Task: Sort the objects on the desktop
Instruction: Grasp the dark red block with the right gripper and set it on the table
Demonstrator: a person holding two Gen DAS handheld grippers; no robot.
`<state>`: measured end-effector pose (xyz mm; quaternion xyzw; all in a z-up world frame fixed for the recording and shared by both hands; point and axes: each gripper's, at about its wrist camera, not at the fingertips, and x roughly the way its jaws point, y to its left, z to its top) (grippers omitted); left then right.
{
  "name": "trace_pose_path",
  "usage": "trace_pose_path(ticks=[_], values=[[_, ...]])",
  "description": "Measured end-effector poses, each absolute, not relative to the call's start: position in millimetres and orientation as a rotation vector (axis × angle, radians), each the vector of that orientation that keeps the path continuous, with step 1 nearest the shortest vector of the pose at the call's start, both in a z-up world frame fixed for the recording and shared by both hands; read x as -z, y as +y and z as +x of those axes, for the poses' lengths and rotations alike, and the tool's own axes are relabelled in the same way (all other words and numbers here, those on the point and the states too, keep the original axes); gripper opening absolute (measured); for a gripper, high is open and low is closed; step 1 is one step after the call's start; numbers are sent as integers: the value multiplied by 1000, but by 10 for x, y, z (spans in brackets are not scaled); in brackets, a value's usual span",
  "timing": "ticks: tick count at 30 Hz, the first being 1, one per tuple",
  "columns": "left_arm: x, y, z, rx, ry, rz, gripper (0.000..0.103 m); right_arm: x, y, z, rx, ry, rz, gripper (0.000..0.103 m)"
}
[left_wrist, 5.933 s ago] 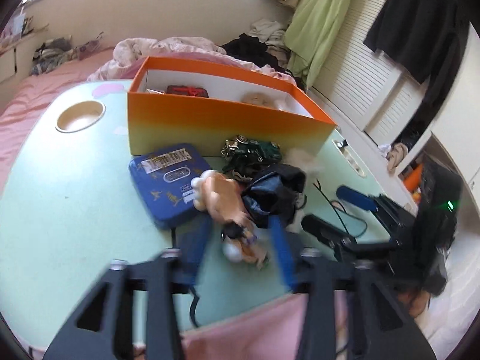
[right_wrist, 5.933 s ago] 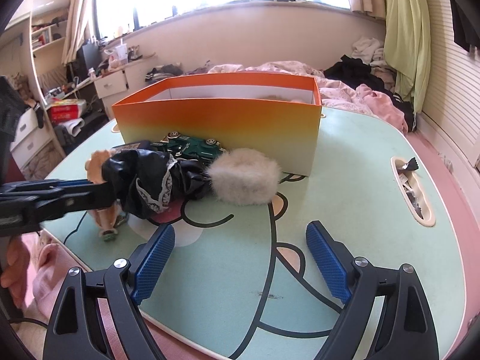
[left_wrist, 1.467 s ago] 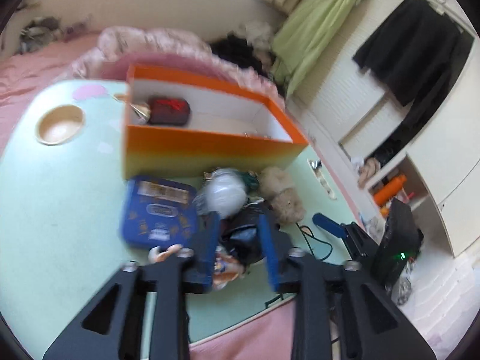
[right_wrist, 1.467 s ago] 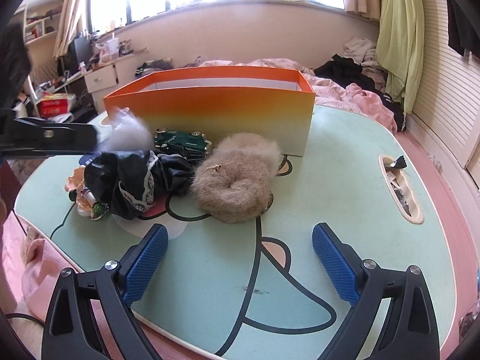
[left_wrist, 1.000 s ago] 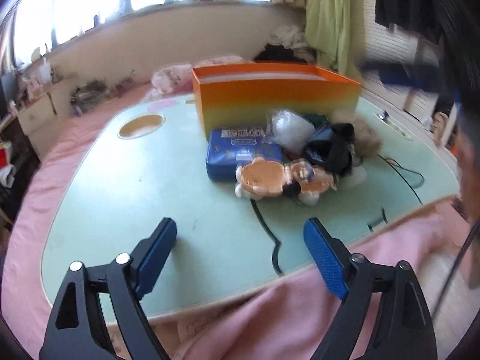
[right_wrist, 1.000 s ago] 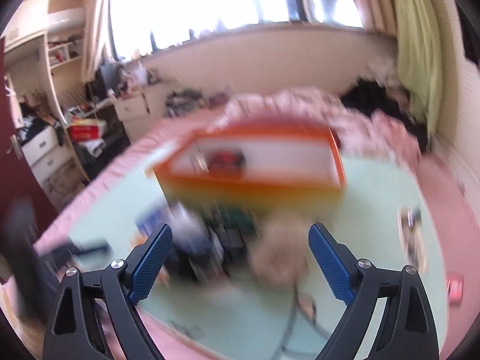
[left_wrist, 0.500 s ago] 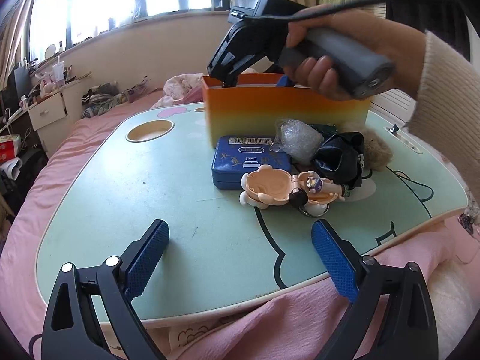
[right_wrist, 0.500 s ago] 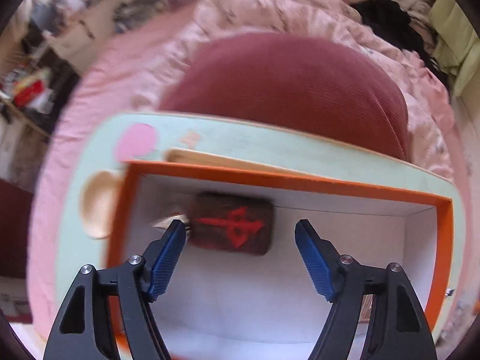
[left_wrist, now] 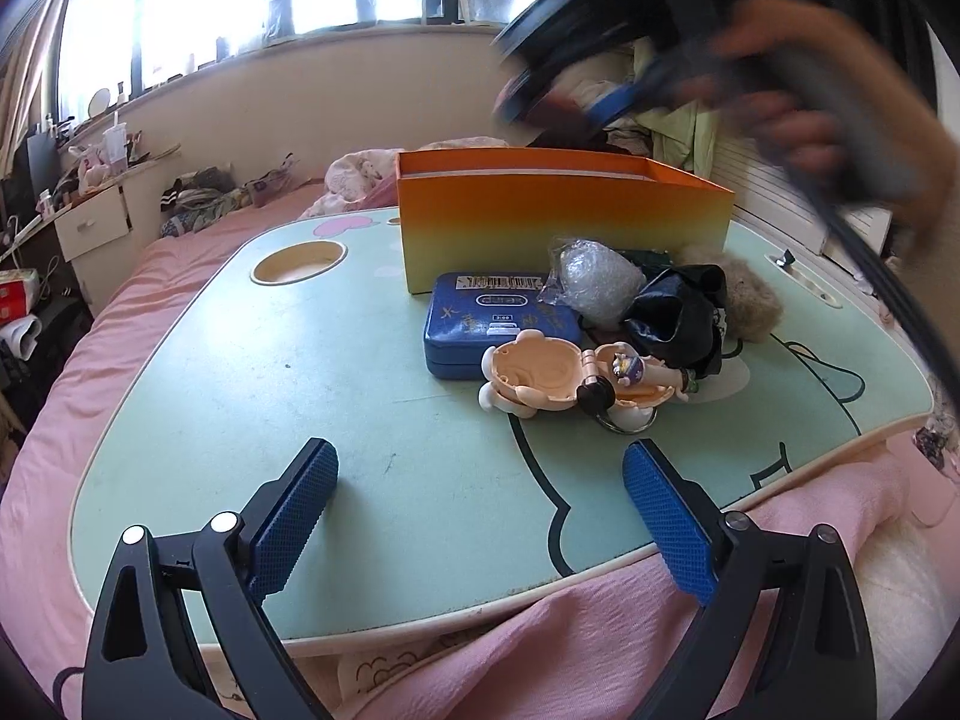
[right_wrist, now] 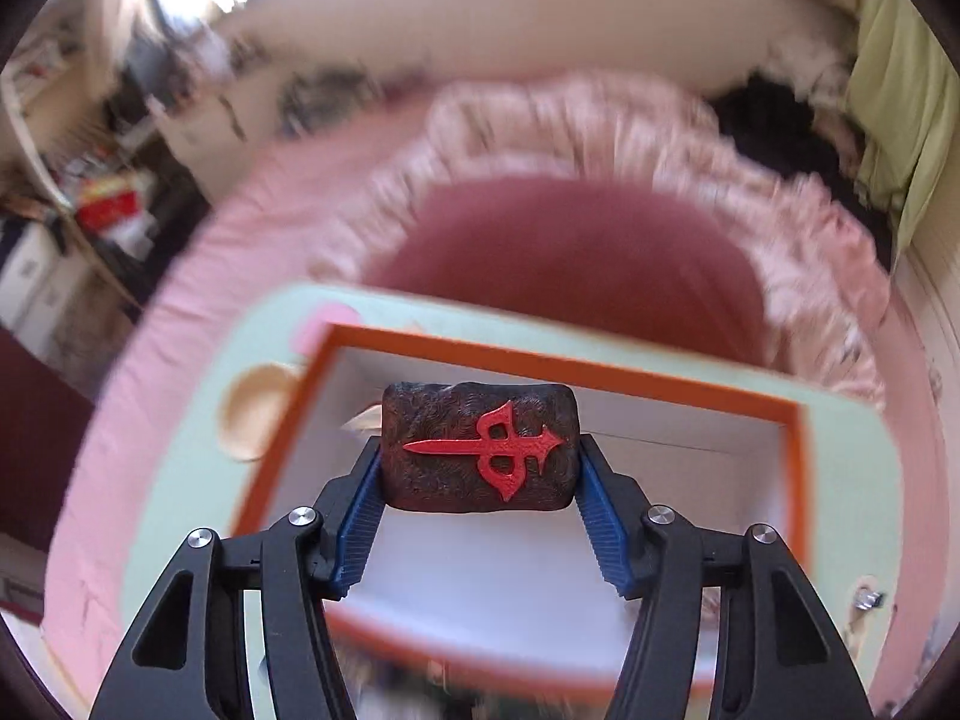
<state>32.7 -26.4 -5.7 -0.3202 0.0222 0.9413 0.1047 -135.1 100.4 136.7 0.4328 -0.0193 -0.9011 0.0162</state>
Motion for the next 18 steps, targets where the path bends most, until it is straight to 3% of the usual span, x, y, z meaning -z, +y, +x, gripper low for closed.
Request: trace_pose_path(ticks=[3,7,8,11,15,16,17,18], values=[[55,-268,336,-2776,66,-944,96,-1478,1067,-553,2734,-97,1223,60],[37,-251,332,-2781,74,-959,98,-1009,1131,149,2606,-122,1275,60],[33,-246,330,-2786,75,-966,103,-903,1158,163,2609,-105,1309,60],[34,-260,333,-2782,72,-975,103,-622,1181,82,2646,-71,1425,60],[32,-271,345,-2782,73,-975,103,-683,1208,33,2770,-102,1298,61],[32,-270,345,-2781,73,-974,103,-741,1226,93,2819,-99,1251,68],[34,-272,350,-2780,71,-973,103,-754,1222,145,2845,-98,1220,82],[30,-271,349,-2780,70,-973,103,-789,1214,246,2869,-85,1166,88]])
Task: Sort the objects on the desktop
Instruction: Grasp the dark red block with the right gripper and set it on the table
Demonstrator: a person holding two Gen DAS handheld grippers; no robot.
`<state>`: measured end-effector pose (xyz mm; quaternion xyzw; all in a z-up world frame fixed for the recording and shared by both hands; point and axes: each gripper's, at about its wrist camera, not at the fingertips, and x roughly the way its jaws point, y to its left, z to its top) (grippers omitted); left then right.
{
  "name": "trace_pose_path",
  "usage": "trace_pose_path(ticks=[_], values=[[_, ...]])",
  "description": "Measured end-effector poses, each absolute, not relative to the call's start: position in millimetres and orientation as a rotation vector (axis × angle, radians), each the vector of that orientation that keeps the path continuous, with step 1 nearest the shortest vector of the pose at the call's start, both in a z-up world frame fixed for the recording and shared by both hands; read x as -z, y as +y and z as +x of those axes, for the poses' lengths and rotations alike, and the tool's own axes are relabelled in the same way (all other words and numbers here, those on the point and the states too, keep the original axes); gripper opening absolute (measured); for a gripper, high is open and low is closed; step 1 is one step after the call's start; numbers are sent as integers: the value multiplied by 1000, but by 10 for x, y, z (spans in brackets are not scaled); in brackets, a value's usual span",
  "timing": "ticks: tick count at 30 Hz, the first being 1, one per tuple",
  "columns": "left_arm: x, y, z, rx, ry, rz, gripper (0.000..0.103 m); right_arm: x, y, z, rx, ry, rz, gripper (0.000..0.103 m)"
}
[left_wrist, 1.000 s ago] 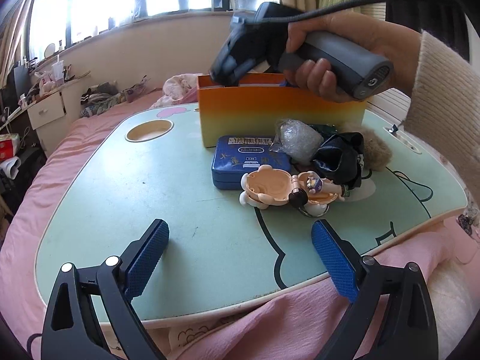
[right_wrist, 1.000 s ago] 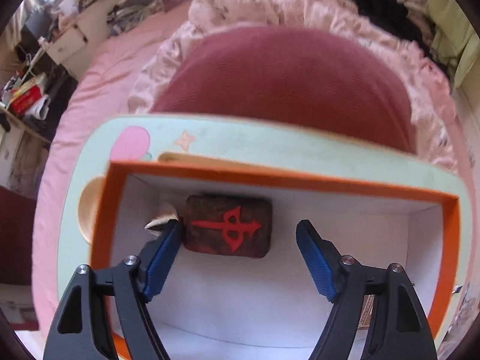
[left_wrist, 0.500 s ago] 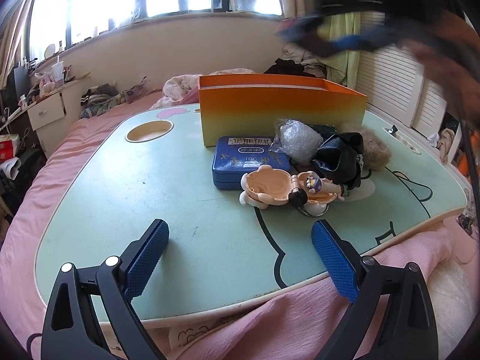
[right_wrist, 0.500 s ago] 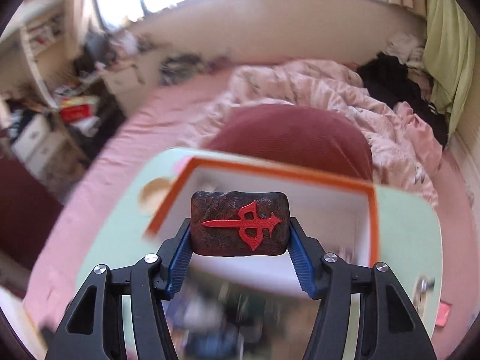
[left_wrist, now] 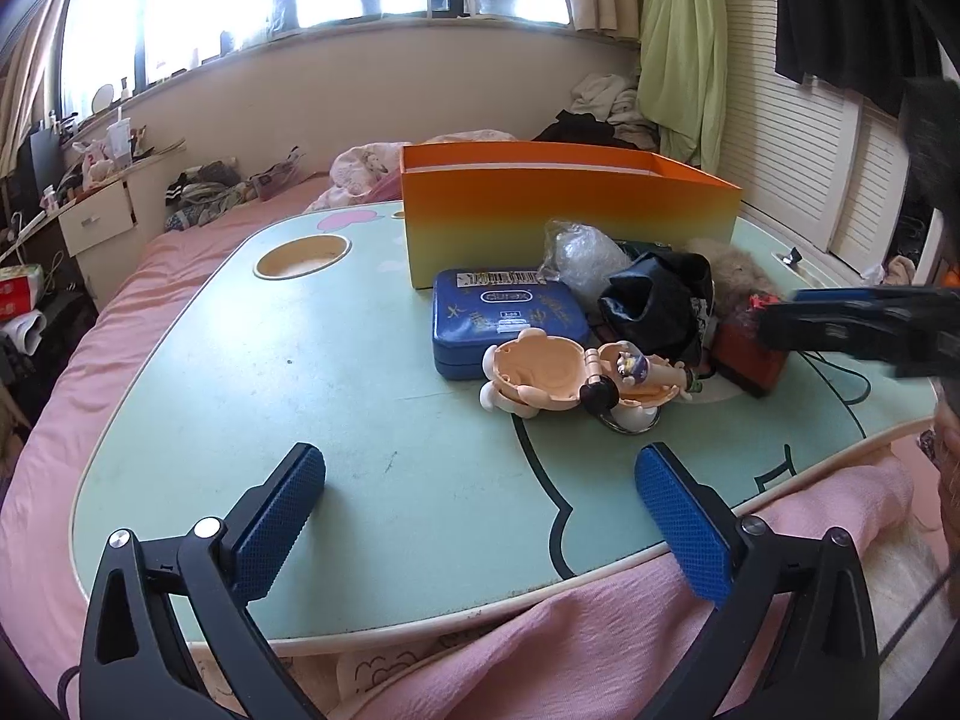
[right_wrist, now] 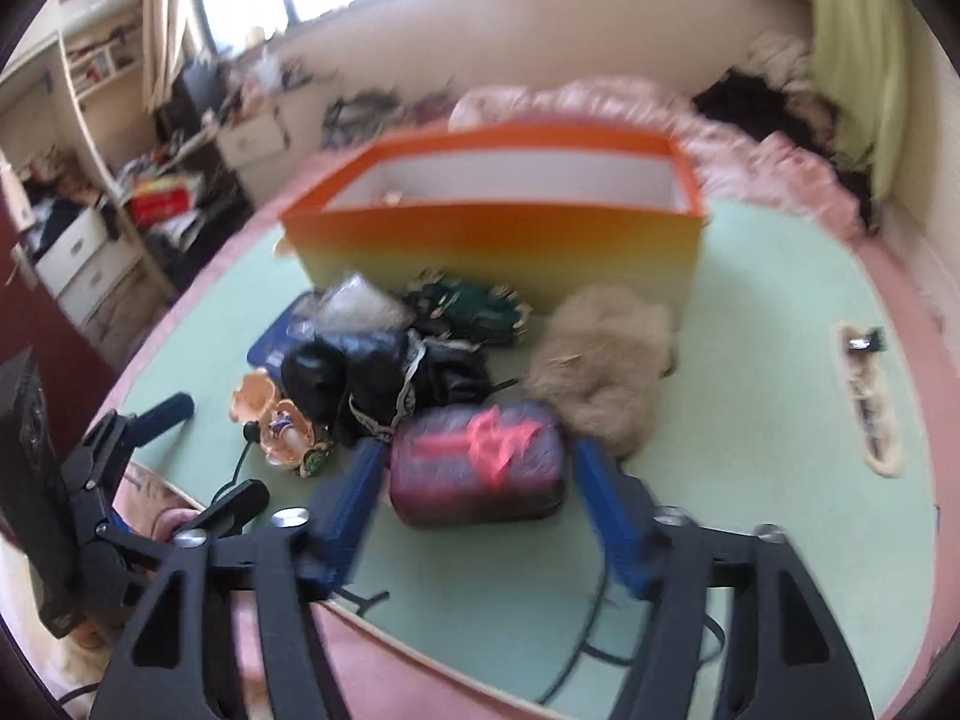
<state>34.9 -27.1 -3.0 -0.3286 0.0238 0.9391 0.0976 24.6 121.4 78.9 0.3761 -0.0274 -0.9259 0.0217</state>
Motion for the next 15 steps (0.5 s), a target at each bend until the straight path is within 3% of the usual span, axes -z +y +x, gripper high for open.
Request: trace_pose_path(ticks=[1,4,6,7,9,13,15], values=[[28,-269,354,-2778,70,-973,103,-710,1138,351,2879,-53,1128,93],[-2,-263,359,-2774,76,-981,102,-522,1059,471,2894,116,1172,94],[-105,-279,381,-2792,82,-950,88,-354,1093,483,2890,131,1186,98],[-196,-299,403,-2804,78,-920,75,-308,1112,525,2904,129,1167,103],[-512,-328,405,-2810,70,-855,71,-318,1138,531,2918,121,1168,103],[-1146,-246,-37,-2651,38,-900,35,-233,1191,585,2924,122,1150,103],[-1268,-117,-474,-2669,136,-1001,31,-192,1211,592,2926,122,1146,103]])
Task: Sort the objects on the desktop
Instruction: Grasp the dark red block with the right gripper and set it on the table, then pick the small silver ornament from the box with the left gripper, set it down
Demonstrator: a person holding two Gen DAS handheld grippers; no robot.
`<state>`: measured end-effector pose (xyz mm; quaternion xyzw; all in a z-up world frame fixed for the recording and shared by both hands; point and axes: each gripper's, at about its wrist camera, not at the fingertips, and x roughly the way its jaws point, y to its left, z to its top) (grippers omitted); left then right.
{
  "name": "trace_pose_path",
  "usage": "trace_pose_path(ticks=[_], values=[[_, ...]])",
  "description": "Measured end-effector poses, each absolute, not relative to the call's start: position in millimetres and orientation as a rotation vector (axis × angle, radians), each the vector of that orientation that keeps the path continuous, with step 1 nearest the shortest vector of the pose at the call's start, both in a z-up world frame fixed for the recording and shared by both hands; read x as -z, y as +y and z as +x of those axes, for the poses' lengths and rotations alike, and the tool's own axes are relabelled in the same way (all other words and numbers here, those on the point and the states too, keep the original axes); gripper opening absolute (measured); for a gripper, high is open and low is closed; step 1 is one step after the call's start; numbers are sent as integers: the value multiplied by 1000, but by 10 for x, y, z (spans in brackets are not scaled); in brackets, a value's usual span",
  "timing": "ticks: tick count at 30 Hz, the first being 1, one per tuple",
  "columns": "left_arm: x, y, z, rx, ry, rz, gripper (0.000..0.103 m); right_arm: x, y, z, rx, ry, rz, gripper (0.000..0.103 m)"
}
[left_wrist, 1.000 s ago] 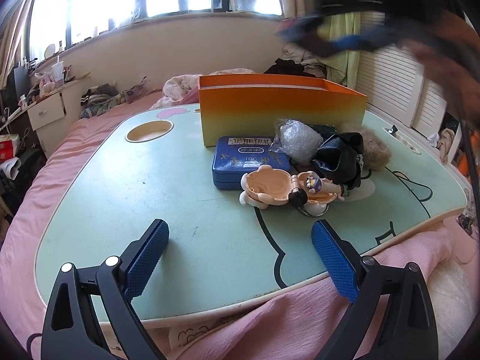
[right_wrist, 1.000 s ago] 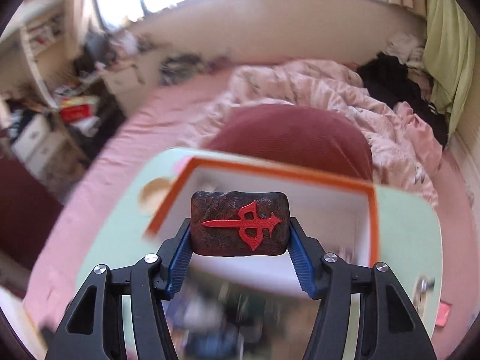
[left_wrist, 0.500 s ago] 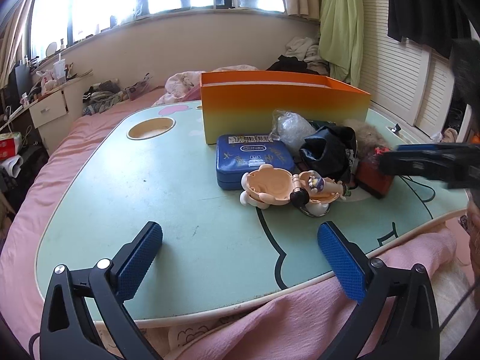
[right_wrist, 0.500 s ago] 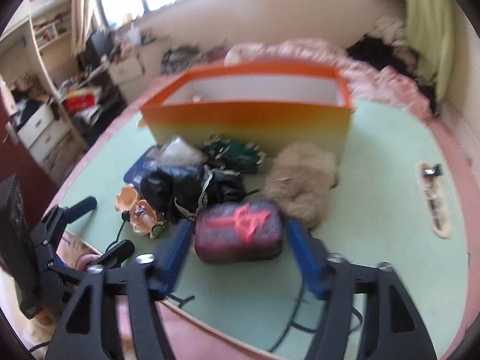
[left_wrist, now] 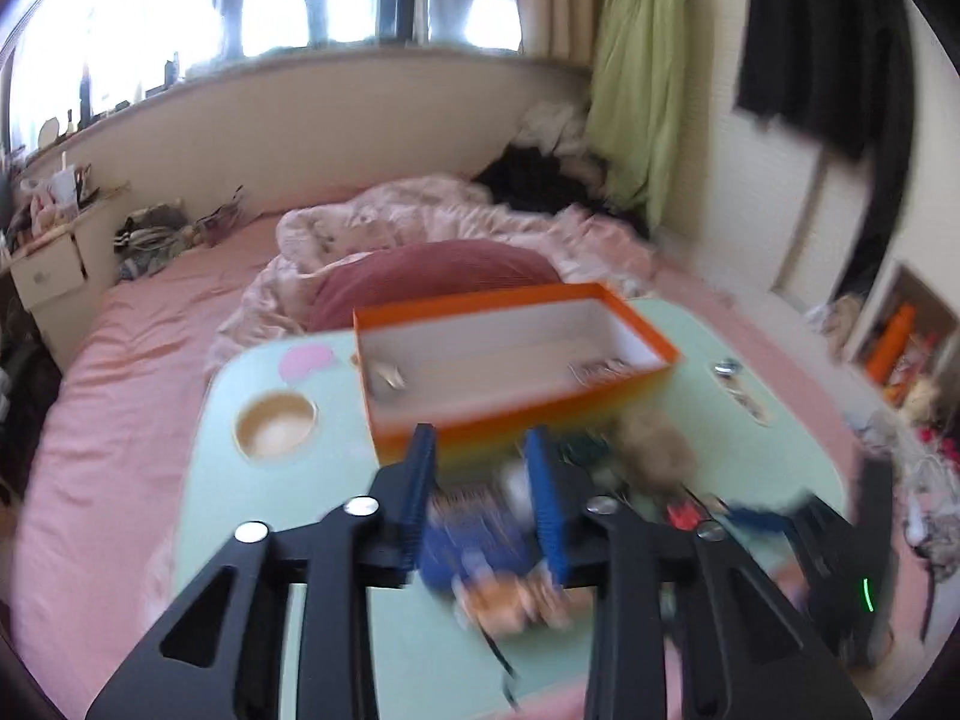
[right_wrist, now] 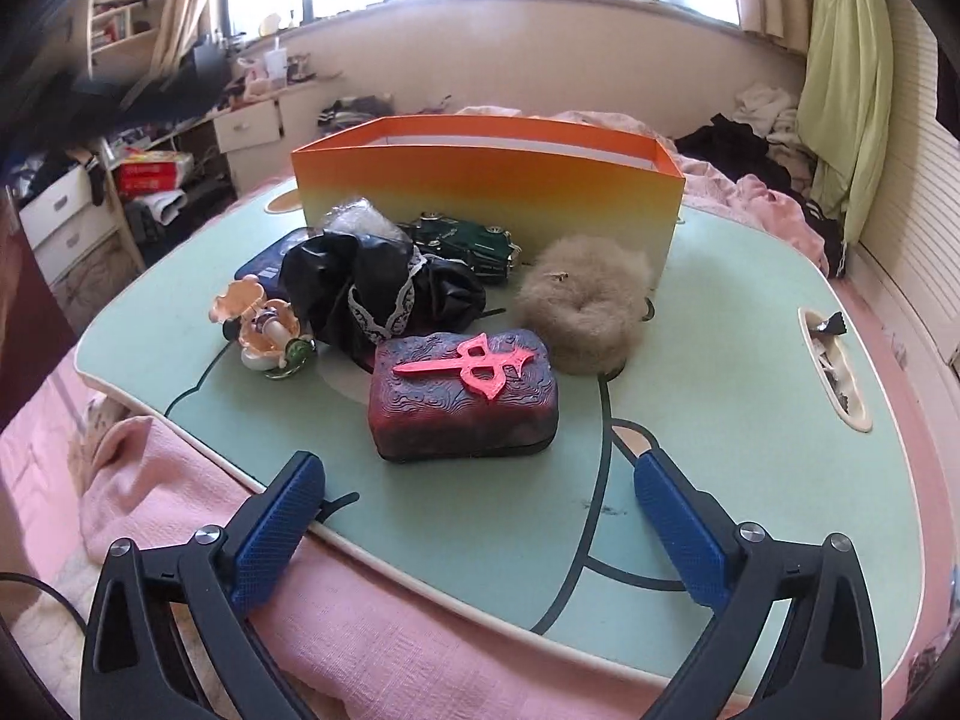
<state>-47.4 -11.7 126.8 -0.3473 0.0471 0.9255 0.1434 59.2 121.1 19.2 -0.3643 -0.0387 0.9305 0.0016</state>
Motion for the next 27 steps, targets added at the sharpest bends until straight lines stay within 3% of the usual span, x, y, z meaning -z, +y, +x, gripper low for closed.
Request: trace_pose_path(ticks=[3,4,9,14,20,27], values=[[-1080,171,-1266,-2724,500,-1264,31,-121,1168,650,-2922,-124,-1139,103],[-981,234,-1458,-2703,544,-1347,31,-105,1151,675,-2922,-125,-1137,103],[-528,477,-2020,-2540,598,-1662,31,-86,1157,711,-2934,-126,-1132,103],[-419,593,-2171,-2626,741,-1677,31,-79,1171,718,-2941,-127,-1126,103],[-206,639,-2293,-2593,824,-1744,31,-64,1172,731,-2948,-129,-1120,103],[-393,497,-2209,-2646,583,-1607,28,-57,1178,730,-2950,-127,-1117,103]])
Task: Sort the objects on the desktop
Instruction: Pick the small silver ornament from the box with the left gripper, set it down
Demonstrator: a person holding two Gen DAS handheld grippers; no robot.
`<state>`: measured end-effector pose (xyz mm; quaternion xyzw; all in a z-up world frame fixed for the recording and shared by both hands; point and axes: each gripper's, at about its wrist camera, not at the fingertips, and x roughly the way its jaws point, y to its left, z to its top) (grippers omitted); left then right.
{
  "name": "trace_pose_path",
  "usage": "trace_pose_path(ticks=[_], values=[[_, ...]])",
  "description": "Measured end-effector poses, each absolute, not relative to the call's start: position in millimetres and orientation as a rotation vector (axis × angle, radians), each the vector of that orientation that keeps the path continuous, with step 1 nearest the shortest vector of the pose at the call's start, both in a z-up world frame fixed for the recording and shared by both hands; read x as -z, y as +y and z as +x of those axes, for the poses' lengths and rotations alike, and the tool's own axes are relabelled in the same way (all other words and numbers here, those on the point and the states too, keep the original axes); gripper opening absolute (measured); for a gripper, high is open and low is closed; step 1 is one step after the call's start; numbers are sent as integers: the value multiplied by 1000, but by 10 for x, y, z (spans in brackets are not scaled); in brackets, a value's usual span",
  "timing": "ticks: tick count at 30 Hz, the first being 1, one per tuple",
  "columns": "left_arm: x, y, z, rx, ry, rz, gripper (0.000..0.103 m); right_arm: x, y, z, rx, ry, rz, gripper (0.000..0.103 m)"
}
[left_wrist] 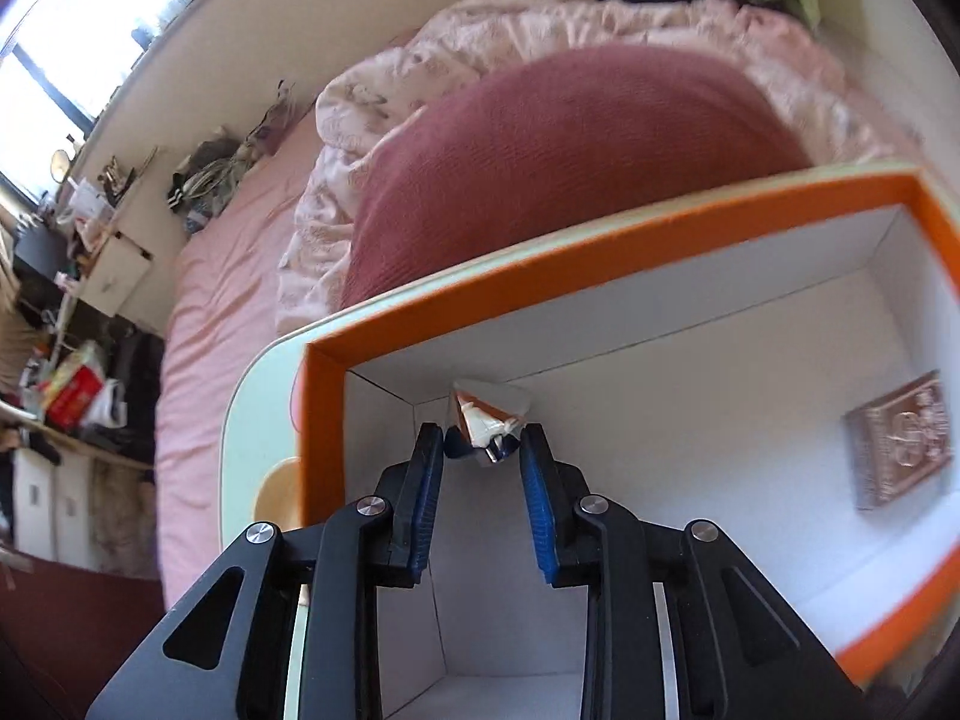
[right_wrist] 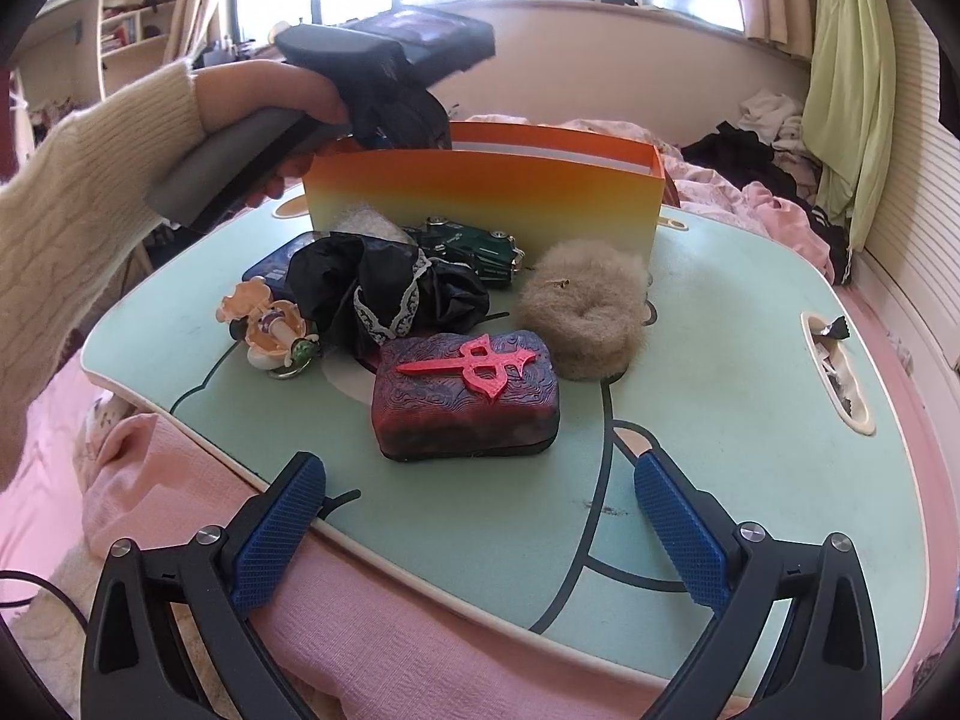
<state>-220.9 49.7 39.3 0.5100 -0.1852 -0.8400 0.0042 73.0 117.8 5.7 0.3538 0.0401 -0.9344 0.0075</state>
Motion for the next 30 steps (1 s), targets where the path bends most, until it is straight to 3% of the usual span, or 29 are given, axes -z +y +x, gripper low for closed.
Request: trace_pose_path(ticks=[5,9,13,19,21,23,24,30], values=[[-921,390,-1806,2868,-426,1485,27,-53,1189,732,2922,125,1106,103],[-1225,393,-1054,3139,-316,1471,27,-52,1184,730,2923,126,1107,103],[-1113,532,-581,3242,-335,1495,28,-47,1190,730,2924,126,1108,103],[-911,547,-544,3186,-327,1452,29,-44,1187,730,2924,124,1108,103],[-929,418,-390,3216,-286,1349,38,-44,1188,731,2924,125,1109,103],[-900,229,-177,3235,-222,1247,82,-43,1192,732,2924,125,1109,103],[-861,132,-93,3230,-192,1214,87,-43,1196,732,2925,124,1109,103],[-314,-263,232,3126,56,1358,88,-41,1204,730,2932,122,1110,103]])
